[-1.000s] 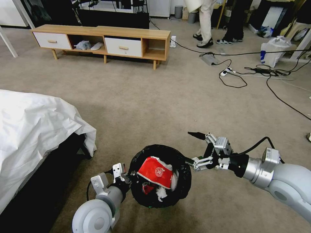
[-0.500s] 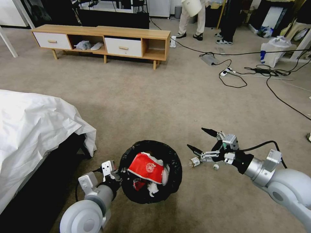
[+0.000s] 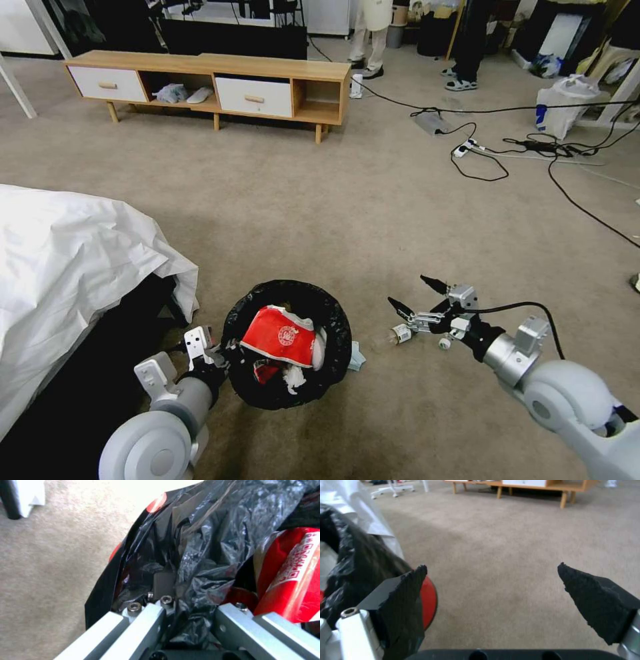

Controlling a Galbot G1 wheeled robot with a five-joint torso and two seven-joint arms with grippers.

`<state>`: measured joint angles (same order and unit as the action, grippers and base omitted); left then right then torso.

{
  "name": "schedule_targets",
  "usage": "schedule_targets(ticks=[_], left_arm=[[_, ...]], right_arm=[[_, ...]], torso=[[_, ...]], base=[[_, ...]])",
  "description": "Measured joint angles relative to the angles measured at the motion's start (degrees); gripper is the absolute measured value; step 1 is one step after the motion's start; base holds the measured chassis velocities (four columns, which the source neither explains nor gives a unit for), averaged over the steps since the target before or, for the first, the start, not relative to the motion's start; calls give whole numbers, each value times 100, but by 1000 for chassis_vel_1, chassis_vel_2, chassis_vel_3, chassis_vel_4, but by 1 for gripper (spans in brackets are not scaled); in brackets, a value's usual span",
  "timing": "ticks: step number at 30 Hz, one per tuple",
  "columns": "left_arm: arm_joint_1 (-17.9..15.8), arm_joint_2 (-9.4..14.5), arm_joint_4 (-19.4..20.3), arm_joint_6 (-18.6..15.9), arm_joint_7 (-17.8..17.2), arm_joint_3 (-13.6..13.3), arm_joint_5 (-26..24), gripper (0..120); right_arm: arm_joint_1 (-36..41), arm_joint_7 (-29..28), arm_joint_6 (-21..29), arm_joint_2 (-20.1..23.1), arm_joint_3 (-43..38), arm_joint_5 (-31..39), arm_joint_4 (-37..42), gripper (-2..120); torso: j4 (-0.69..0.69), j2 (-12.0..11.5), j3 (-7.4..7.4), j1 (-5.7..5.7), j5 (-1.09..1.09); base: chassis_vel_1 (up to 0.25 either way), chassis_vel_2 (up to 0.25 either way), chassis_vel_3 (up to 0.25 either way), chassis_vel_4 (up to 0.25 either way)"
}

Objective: Pick up the trash bin and place the garbage on the floor into it.

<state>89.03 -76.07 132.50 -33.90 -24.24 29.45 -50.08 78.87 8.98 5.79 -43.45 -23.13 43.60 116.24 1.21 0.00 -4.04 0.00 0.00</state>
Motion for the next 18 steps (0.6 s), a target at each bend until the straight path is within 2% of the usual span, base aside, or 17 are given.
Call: schedule_targets(ticks=[6, 8, 18], left_arm=[[93, -51, -43, 16, 92, -34, 332, 0], [168, -84, -76, 50, 190, -85, 598, 0], [207, -152, -109, 69, 238, -178, 695, 0]], right_arm=[[21, -136, 47, -255, 56, -201, -83, 100], [51, -216, 62, -408, 87, -346, -120, 100], [98, -188, 38, -527, 61, -440, -148, 100]], torso=[[0, 0, 0, 0, 0], [0, 0, 0, 0, 0], [0, 0, 0, 0, -1]], base=[[0, 0, 0, 0], [0, 0, 0, 0], [0, 0, 0, 0]])
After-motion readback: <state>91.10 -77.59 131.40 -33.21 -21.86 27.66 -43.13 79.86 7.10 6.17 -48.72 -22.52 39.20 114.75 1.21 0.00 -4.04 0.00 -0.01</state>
